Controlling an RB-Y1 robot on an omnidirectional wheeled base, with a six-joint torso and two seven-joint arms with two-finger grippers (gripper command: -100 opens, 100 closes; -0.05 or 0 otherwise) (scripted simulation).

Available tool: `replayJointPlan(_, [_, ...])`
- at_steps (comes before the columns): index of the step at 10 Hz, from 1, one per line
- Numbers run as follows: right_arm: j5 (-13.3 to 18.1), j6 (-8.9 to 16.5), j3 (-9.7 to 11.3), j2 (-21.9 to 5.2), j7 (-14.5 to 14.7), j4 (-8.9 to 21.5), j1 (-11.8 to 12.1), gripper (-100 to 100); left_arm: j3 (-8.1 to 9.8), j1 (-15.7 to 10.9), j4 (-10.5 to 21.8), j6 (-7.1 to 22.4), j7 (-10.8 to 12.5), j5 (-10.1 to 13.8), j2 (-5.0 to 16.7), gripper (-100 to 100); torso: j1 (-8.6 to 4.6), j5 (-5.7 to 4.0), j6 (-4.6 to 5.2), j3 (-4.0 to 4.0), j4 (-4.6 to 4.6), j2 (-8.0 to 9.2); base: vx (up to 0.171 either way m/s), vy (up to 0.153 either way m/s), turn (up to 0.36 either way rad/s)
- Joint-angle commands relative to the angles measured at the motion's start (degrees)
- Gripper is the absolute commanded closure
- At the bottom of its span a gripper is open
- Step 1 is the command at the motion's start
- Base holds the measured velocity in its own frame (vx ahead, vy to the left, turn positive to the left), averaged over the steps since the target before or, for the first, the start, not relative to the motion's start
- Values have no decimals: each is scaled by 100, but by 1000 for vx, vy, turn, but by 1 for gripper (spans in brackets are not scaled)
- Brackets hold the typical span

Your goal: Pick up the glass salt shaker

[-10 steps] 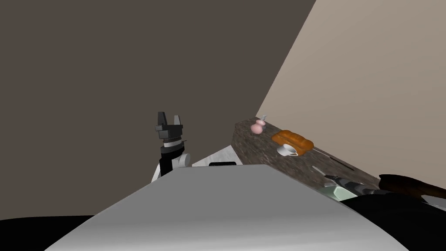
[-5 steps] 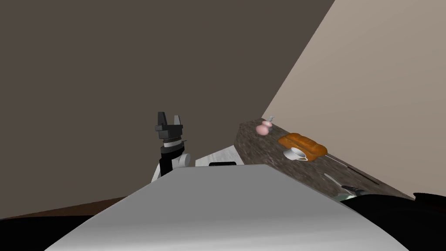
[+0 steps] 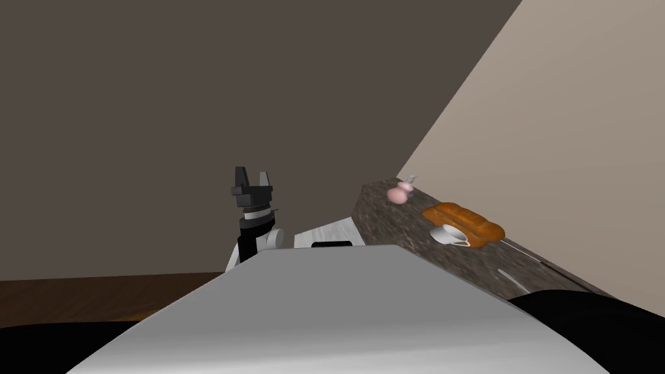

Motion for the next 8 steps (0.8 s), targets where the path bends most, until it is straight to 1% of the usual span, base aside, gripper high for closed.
replayJointPlan(1, [0,0,0,0,0,0,0,100,0,0,0,0,0,0,0,0,0,0,0,0,0,0,0,0,0])
replayJointPlan(3, [2,6,3,-2,3,3,3,100,0,0,0,0,0,0,0,0,-6,-4,0,4,4,4,0,0,0])
replayJointPlan(4, [3,8,3,-3,4,4,4,0,0,0,0,0,0,0,0,0,-7,-5,0,5,4,6,0,0,0])
replayJointPlan(5, [2,245,-49,-153,151,-283,-82,100,0,0,0,0,0,0,0,0,-7,-5,0,5,4,6,46,-56,-304])
replayJointPlan(6, [2,245,-49,-153,151,-362,-82,100,1,2,0,0,0,0,1,0,-23,-7,14,0,2,-3,62,-44,-308])
replayJointPlan(7, [26,495,-33,-384,244,-688,-233,100,1,1,0,0,0,0,0,0,-23,-10,14,-2,0,-5,82,-76,-455])
replayJointPlan(8, [26,495,-33,-384,244,-818,-233,100,2,2,0,0,0,0,1,0,-33,-7,15,-7,-2,-15,68,-63,-236])
